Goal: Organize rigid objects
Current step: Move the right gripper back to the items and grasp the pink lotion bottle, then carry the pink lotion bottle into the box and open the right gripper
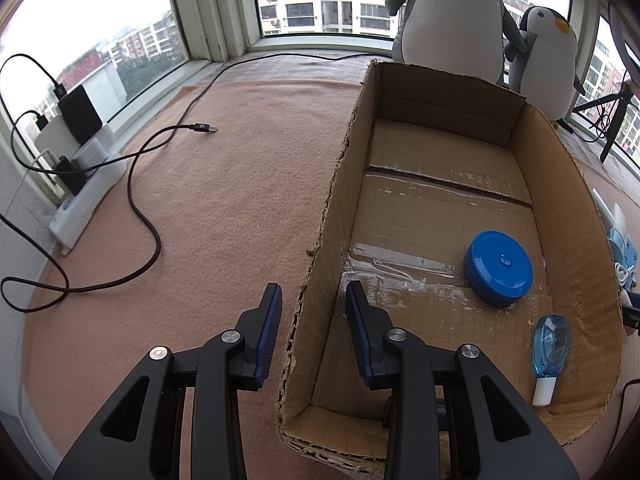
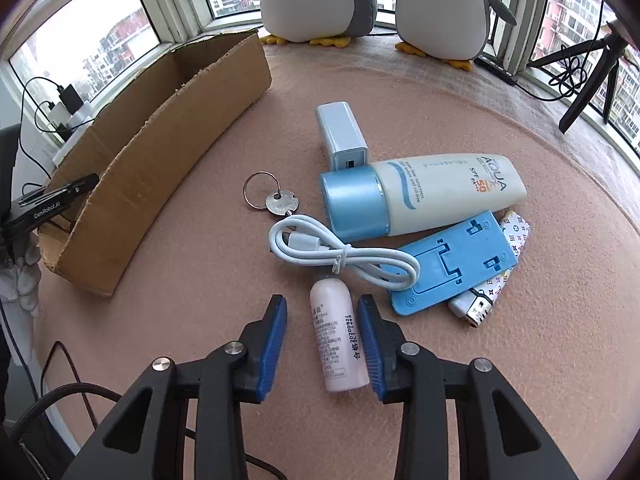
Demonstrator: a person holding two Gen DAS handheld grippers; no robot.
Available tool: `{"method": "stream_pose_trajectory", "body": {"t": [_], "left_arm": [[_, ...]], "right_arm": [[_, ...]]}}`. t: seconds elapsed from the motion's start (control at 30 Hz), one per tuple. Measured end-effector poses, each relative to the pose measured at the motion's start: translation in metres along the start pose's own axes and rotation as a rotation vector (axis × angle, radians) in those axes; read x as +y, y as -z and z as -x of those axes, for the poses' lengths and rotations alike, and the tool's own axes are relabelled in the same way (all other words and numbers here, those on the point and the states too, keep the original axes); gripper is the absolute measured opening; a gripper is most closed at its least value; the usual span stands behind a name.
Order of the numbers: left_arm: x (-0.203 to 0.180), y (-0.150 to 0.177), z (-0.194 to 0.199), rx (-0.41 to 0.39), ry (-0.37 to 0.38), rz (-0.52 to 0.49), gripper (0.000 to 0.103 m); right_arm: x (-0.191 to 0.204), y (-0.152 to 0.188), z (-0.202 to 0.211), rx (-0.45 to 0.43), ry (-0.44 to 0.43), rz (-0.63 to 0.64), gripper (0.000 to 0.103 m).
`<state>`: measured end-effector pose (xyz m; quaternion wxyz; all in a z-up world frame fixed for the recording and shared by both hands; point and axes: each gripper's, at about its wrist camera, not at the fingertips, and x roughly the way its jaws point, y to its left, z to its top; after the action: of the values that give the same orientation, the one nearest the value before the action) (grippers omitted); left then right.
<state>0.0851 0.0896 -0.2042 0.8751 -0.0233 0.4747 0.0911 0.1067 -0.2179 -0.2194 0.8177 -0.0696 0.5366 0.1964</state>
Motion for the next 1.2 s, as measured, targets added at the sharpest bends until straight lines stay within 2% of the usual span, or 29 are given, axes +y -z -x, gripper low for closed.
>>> {"method": "stream_pose_trajectory", "body": {"t": [0.07,0.73,0.93,1.2], "left_arm": [[0.000,0.000,0.000,0.000,0.000,0.000,0.031],[-0.001,0.001,0.000,-0.001,0.001,0.001,0.031],[0.000,0.001,0.001,-0.002,0.003,0.005,0.031],[0.000,0.002,0.001,-0.004,0.006,0.010,0.031]], "right_arm": [[-0.001,0.001,0.001,0.005,-0.001,0.000,0.018],[0.004,0.039,0.022,0.016,-0.020,-0.036,0.018],[0.012,0.022,0.040,-0.049,-0.024,-0.036,0.018],[0.040,-0.021,0.061,-0.151,-0.068,-0.001,0.018]]}}
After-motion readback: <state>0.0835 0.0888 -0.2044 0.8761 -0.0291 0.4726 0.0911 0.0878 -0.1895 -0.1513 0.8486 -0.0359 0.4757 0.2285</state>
